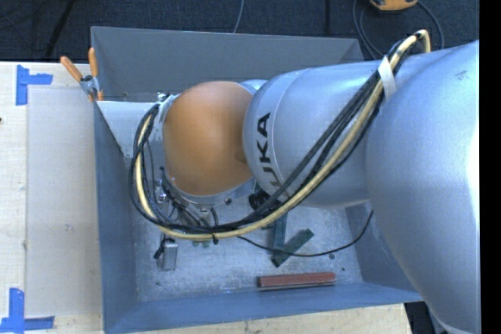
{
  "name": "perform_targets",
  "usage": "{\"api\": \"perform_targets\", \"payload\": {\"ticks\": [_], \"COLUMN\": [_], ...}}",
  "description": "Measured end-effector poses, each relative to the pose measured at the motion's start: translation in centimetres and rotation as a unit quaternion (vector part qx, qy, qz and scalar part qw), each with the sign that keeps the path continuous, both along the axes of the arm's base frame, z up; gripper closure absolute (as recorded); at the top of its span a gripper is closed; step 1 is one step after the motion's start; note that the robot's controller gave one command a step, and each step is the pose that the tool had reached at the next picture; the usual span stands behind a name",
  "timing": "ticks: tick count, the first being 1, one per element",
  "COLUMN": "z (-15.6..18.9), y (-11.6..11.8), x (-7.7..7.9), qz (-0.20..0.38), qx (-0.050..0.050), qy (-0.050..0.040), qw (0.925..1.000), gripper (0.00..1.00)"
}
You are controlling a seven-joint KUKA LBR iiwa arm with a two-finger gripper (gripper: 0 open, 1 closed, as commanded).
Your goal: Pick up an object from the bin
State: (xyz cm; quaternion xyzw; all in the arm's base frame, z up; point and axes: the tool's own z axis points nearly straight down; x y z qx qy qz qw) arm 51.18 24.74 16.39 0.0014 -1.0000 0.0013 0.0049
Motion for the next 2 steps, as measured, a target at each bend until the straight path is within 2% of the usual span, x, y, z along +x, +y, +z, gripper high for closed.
{"api": "perform_targets", "payload": {"ticks": [1, 2], "z": [0.4, 0.5], "y": [-0.1, -5.1], "x": [0.2, 1.9], "qz": [-0.002, 0.032], "qx": [0.001, 0.001], "qy": [-0.0037, -0.0034], "qw": [1.0, 0.9995], "gripper": [0.0, 0.0]}}
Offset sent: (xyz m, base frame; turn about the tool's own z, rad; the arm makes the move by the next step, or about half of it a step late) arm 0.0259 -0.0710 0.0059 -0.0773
